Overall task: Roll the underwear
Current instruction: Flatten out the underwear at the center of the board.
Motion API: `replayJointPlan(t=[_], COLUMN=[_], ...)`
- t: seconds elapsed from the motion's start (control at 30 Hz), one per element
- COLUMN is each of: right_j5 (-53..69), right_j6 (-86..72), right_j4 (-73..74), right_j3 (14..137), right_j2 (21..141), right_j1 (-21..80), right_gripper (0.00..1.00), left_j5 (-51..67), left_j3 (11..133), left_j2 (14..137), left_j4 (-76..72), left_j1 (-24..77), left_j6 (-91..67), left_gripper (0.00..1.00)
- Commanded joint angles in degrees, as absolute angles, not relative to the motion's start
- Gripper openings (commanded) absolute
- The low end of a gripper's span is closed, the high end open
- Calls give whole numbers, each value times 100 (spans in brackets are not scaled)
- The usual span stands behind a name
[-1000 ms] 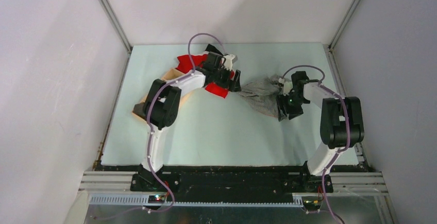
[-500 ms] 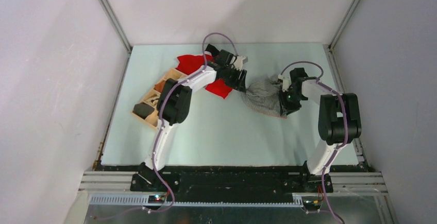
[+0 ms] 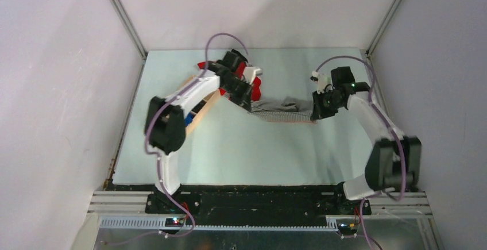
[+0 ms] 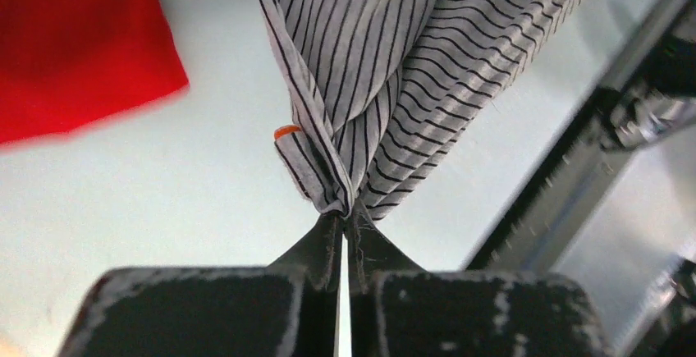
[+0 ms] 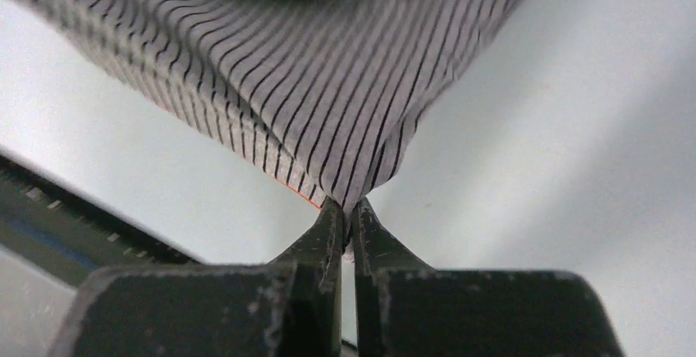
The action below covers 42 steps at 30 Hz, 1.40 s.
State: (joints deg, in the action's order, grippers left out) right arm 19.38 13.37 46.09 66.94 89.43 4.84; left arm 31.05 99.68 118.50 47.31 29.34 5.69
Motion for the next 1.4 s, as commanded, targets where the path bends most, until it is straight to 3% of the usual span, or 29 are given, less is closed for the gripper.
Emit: replayJointPlan(t=[0.0, 0.2, 0.3, 0.37, 0.5, 0.53, 0.57, 0.63, 0.67, 0.73, 0.83, 0.93, 1.07, 1.17, 1.37], right_j5=[2896, 3740, 3865, 4011, 4546, 4615, 4623, 4355, 4117, 3905, 3544, 3526, 3517, 3340, 2876], right_j6=[1247, 678, 320, 118, -791, -1290, -1522, -1500, -1387, -852, 298, 1849, 3090, 3114, 2532], right_j4=[5734, 6379, 5992, 5786, 5028, 4674, 4521, 4418, 4503, 4852, 5131, 5320, 4980, 4689, 4510], right_j3=[6912, 6695, 6488, 6507, 6691, 6801, 6903, 7545, 7763, 8337, 8646, 8469, 7706, 7699, 7688], right_j2=[7533, 6234, 6269, 6810, 8441, 9012, 9283, 10162, 10293, 10512, 10330, 9896, 9393, 9494, 9935], right_j1=[900, 1570, 1605, 1427, 254, 66, -234, -529, -627, -675, -665, -570, -440, -288, -60], right_gripper=[0, 0, 0, 0, 0, 6, 26, 50, 54, 59, 60, 56, 54, 54, 63], left_j5=[3537, 3122, 3093, 3255, 2912, 2514, 2285, 1759, 1658, 1600, 2550, 3043, 2954, 2841, 2508], left_j3=[9419, 8874, 9335, 10604, 12331, 12678, 13299, 13745, 13781, 13461, 11103, 8433, 6797, 6910, 9109], left_j2=[10416, 9438, 10076, 11155, 12603, 13001, 13145, 13322, 13251, 12875, 11271, 9859, 8822, 9205, 11064], left_j4=[6499, 7158, 7708, 8463, 8224, 8050, 7855, 7462, 7326, 6851, 5158, 3399, 2698, 2930, 4097], left_j1=[2517, 2492, 2484, 2425, 2334, 2333, 2322, 2225, 2129, 1967, 1747, 1809, 2098, 2230, 2187], left_j6=[1201, 871, 867, 973, 810, 796, 811, 830, 828, 884, 1311, 2380, 4074, 4453, 2565], left_gripper=[0, 0, 8, 11, 43, 51, 56, 61, 63, 65, 75, 76, 75, 75, 72])
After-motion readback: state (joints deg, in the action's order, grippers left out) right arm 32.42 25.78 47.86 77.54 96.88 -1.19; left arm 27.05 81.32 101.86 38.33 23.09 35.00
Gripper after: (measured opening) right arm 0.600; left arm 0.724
